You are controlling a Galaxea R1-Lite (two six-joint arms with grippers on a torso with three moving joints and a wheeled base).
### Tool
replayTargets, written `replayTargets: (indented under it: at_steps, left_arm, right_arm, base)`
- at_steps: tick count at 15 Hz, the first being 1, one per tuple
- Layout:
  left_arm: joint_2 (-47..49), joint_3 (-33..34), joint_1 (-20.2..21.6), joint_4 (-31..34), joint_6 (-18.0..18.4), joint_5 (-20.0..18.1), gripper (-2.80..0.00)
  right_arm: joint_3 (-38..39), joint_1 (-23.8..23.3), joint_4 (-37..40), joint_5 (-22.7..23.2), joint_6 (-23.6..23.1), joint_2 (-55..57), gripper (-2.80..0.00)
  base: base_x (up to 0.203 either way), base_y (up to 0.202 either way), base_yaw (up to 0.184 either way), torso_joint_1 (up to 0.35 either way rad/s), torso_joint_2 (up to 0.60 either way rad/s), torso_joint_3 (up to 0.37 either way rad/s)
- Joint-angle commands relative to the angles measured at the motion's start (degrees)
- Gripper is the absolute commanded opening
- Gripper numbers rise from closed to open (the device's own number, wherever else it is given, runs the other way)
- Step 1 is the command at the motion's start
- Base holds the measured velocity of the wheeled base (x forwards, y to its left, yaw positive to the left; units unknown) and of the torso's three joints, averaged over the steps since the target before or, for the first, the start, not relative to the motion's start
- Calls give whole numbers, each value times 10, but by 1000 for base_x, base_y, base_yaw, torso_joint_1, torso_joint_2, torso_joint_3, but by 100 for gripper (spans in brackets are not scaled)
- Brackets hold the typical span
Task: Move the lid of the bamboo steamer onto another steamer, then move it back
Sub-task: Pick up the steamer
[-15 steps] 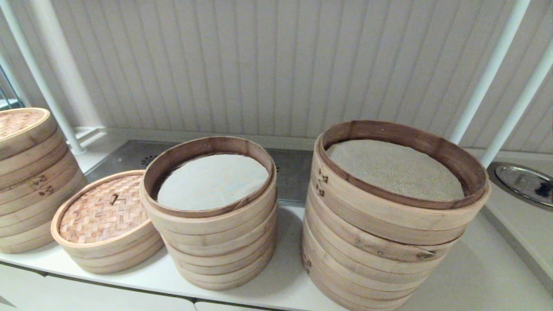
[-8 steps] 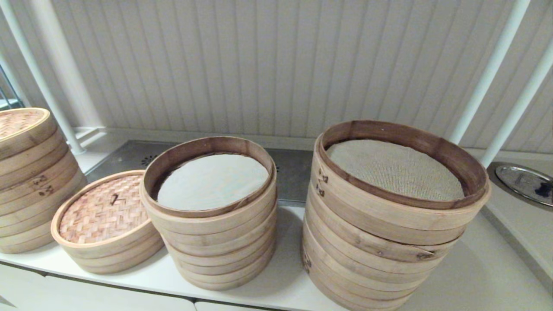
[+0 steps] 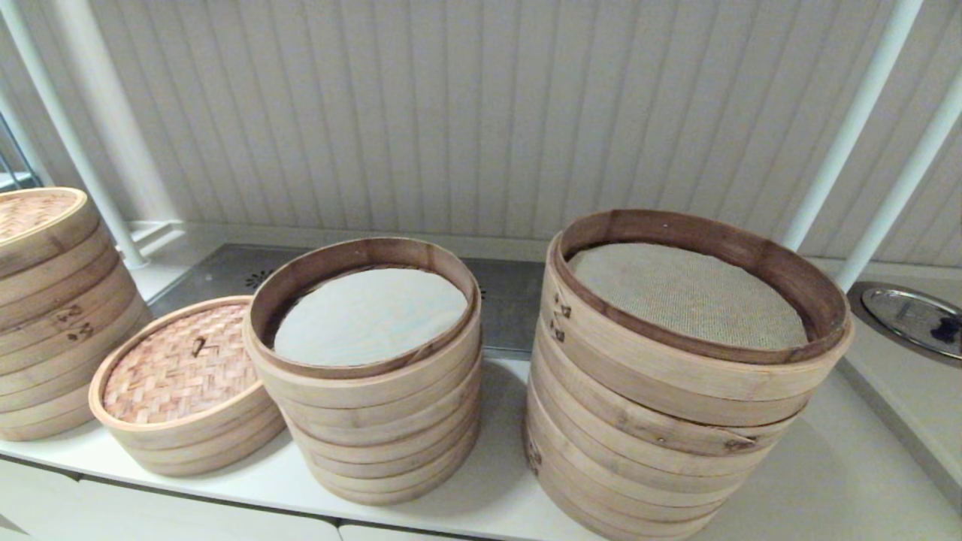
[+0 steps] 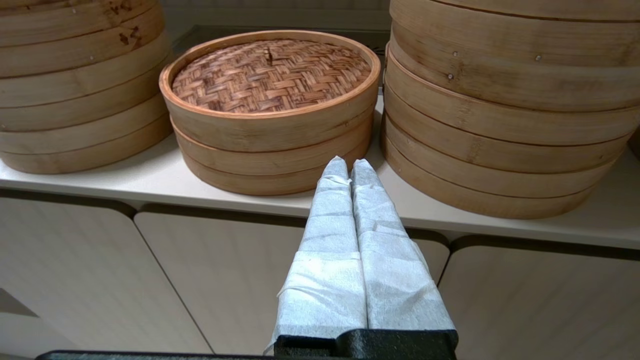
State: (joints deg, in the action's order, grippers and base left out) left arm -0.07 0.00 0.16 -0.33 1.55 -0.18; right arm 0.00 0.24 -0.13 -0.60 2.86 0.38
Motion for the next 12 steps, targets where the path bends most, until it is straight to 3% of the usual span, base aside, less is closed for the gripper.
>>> replayTargets:
  at_steps: [1, 12]
  left_arm:
    - [-3, 1, 0, -1, -7, 0, -280]
    - [4, -2, 0, 1, -2, 2, -280]
  right_arm:
    - [2, 0, 0, 0, 0, 0, -280]
    - [2, 1, 0, 0, 0, 0, -280]
  base:
    - [0, 0, 0, 0, 0, 0]
    - [0, 0, 0, 0, 0, 0]
